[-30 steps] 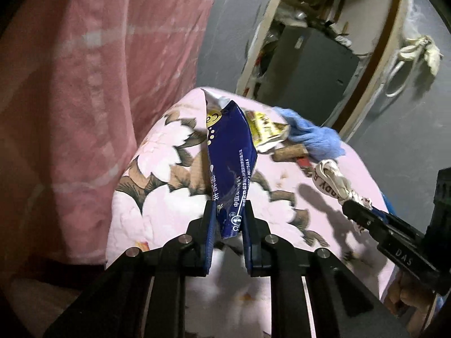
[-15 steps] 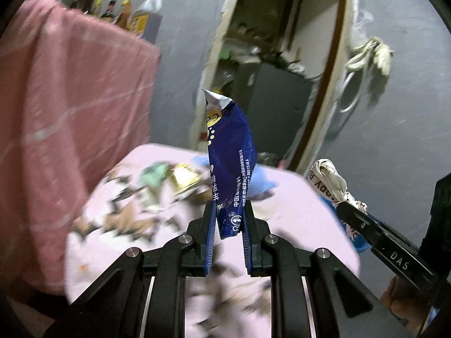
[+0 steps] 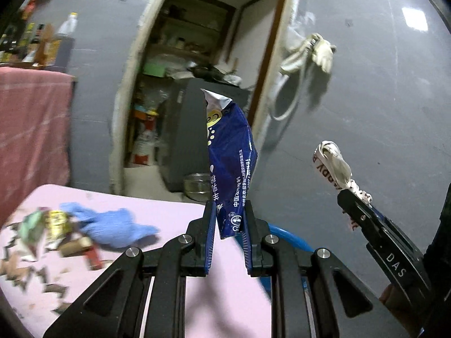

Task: Collect trash
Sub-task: 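Lift the blue wrapper with the left tool while the right tool lifts the ribbon, then carry both items over the blue basin and open both tools to drop them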

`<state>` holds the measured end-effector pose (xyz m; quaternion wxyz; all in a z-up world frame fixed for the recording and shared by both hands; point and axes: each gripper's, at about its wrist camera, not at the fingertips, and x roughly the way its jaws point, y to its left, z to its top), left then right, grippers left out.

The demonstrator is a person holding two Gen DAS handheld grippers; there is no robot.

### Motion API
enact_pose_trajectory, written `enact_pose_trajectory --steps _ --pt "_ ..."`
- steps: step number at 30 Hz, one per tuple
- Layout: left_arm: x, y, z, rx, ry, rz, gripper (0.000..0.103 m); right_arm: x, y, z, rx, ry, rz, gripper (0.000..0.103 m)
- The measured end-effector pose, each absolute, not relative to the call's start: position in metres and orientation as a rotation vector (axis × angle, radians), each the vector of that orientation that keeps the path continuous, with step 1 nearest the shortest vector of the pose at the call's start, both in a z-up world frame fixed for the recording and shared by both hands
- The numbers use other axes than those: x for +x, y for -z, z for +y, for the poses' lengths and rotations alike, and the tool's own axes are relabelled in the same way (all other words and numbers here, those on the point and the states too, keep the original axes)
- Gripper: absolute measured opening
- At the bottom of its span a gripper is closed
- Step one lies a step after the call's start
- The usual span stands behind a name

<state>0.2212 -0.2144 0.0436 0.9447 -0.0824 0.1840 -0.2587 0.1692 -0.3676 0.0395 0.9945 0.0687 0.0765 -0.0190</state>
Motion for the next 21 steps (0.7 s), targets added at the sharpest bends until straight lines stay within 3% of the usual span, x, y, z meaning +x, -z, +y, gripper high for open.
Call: enact_pose_trajectory --steps 9,21 --pt "0.266 -0.023 -0.290 -0.120 0.617 0.489 0.014 0.190 -0.006 -0.431 0.178 0.138 0.208 0.023" --pt "0.316 0.038 -0.354 -0.056 0.642 0.785 0.014 0.214 0.058 -0.473 0.278 0.191 0.414 0.023"
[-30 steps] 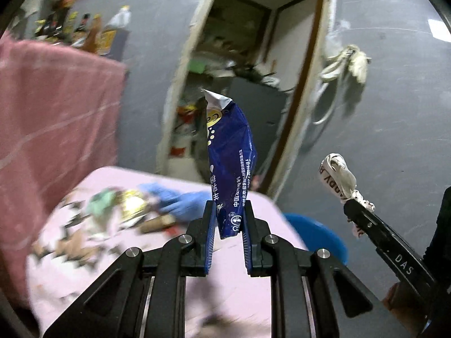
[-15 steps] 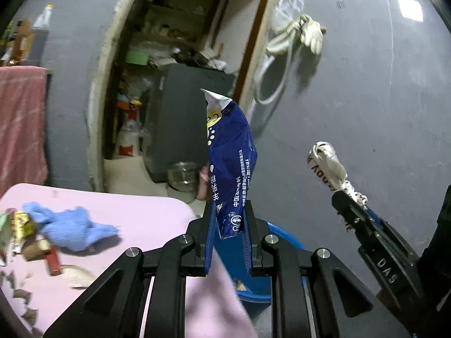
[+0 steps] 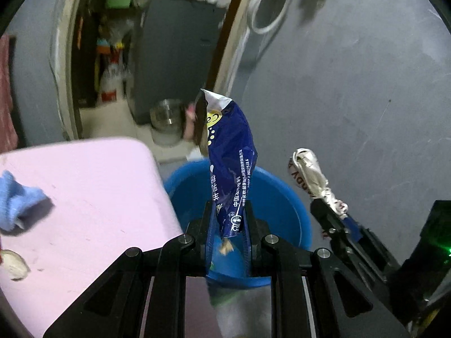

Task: Collect trash
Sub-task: 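Carry both items over the blue basin and open both tools to drop them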

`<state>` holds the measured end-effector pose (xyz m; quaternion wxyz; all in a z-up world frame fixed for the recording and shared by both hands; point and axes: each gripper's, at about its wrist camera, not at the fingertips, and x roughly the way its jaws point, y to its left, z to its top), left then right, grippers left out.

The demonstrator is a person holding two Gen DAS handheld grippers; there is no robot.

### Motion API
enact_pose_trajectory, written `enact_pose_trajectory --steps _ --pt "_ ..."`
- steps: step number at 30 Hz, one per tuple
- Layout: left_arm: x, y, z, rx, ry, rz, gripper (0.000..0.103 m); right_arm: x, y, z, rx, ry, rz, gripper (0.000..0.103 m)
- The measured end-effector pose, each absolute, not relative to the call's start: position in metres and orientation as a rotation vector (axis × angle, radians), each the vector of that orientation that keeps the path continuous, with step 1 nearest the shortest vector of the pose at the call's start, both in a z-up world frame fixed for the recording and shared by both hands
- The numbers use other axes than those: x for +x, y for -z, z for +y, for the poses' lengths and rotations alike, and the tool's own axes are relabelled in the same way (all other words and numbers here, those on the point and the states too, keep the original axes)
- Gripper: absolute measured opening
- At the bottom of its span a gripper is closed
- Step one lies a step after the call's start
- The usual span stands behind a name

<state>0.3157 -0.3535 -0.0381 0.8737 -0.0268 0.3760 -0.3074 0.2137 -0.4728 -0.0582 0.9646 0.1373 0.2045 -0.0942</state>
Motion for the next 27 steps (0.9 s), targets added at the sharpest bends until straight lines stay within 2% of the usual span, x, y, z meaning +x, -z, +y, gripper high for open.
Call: enact_pose_trajectory --steps 13,14,16,17,19,23,27 --pt "0.342 0.084 -0.377 -0.035 0.596 0.966 0.017 0.228 0.087 -0.492 0.346 0.193 0.569 0.028" --pt "0.343 0.085 -0.377 -0.037 0.595 0.972 0.018 0.228 0.088 -0.492 0.345 0.193 0.577 0.030" --pt "0.344 0.086 -0.377 -0.042 0.590 0.980 0.029 0.228 0.089 -0.493 0.347 0.192 0.583 0.031" --pt "0.345 0.087 -0.376 -0.053 0.586 0.980 0.031 0.228 0.089 -0.493 0.346 0.192 0.585 0.032" --pt "0.343 0.085 -0.373 -0.067 0.582 0.980 0.032 0.227 0.089 -0.495 0.347 0.192 0.586 0.033" --pt "0.341 0.078 -0.364 -0.078 0.574 0.969 0.034 0.226 0.086 -0.496 0.353 0.194 0.575 0.043" --pt "0.335 0.064 -0.350 -0.102 0.564 0.916 0.043 0.223 0.080 -0.495 0.354 0.200 0.546 0.052"
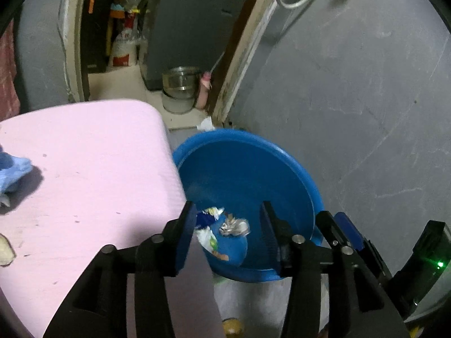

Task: Collect trash
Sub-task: 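Carry both items over the blue basin and open both tools to drop them, then move both open tools back over the table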

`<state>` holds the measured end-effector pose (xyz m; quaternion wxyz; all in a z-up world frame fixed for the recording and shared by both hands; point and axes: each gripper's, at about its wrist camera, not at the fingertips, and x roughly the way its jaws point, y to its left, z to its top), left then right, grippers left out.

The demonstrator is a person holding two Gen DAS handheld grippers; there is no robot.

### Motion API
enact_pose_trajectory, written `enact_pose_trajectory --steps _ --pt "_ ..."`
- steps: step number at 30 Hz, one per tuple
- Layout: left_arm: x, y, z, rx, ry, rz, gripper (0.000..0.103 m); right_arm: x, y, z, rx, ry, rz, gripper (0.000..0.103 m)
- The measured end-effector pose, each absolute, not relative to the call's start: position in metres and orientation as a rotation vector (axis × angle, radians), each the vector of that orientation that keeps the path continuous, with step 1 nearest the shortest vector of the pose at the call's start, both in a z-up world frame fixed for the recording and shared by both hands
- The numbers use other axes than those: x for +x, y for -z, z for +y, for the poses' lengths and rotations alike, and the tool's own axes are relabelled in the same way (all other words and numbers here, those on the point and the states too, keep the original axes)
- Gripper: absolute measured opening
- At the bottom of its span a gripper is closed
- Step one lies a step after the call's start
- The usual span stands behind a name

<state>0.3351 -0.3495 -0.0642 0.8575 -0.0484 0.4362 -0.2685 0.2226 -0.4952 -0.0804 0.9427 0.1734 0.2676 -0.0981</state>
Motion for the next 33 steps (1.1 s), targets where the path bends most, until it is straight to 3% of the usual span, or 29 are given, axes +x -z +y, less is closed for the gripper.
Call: enact_pose_trajectory --steps 4,6,9,13,18,23,25,33 --pt "0.323 0.047 -0.332 -0.117 0.555 0.845 0.049 0.216 0.071 -0.491 0.344 0.205 0.510 0.058" --pt "0.316 0.036 -0.321 -0.124 0.551 0.804 0.055 0.213 0.063 -0.487 0.338 0.206 0.486 0.069" --pt "0.305 0.019 -0.303 -0.140 0.545 0.731 0.062 0.203 0.048 -0.481 0.329 0.204 0.439 0.075" --pt "0.287 -0.004 -0.275 -0.148 0.517 0.619 0.079 0.189 0.022 -0.469 0.320 0.196 0.365 0.084" --pt "0.266 -0.032 -0.236 -0.151 0.472 0.500 0.084 0.171 -0.012 -0.444 0.301 0.162 0.272 0.101" --pt "0.252 -0.055 -0.192 -0.156 0.416 0.427 0.086 0.160 -0.042 -0.414 0.271 0.120 0.196 0.103" --pt "0.245 -0.062 -0.172 -0.172 0.383 0.399 0.099 0.157 -0.052 -0.401 0.256 0.100 0.171 0.103" --pt "0.220 -0.077 -0.095 -0.209 0.263 0.331 0.099 0.157 -0.074 -0.344 0.204 0.017 0.125 0.103"
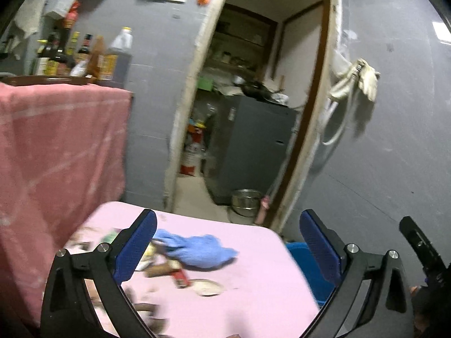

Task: Collect trash
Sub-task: 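Move both open tools back over the table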

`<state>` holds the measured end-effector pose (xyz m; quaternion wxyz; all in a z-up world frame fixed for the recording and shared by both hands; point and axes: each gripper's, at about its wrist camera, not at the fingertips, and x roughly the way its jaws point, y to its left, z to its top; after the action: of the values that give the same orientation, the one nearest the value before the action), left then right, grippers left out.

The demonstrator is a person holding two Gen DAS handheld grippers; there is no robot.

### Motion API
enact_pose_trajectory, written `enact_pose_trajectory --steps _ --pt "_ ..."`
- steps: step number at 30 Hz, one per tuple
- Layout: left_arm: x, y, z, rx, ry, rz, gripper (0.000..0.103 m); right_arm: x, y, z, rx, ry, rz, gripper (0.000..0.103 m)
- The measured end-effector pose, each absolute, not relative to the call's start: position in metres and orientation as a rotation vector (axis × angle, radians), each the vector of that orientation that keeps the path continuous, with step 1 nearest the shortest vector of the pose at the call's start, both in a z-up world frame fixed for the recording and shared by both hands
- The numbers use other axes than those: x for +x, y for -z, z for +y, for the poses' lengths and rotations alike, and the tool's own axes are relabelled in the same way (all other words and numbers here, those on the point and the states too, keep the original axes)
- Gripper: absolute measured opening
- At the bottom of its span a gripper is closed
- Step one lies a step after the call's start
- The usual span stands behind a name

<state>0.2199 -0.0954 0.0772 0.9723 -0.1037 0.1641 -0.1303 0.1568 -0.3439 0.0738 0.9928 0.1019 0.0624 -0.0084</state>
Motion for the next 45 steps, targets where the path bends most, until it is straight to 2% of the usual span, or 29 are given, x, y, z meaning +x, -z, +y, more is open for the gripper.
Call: enact_pose_trajectory --steps 8,18,26,41,44,45 --pt "0.210 -0.069 -0.021 -0.200 0.103 0.326 0.099 0.172 -0.076 -0.285 0.161 -0.081 0.126 0.103" --pt "0.213 -0.027 0.027 -0.168 0.015 0.395 0.099 0.202 -0.051 -0.231 0.109 -0.174 0.196 0.103" --pt "0.237 0.011 0.033 -0.176 0.044 0.521 0.099 0.231 -0.015 -0.214 0.068 -0.207 0.349 0.103" --pt "0.287 0.042 0.016 -0.117 0.099 0.692 0.098 0.280 0.041 -0.205 0.029 -0.262 0.699 0.102" --pt "0.295 0.045 0.013 -0.119 0.118 0.710 0.093 0.285 0.048 -0.203 0.021 -0.261 0.740 0.096" --pt "0.298 0.046 0.012 -0.120 0.125 0.717 0.087 0.287 0.050 -0.202 0.014 -0.259 0.755 0.094"
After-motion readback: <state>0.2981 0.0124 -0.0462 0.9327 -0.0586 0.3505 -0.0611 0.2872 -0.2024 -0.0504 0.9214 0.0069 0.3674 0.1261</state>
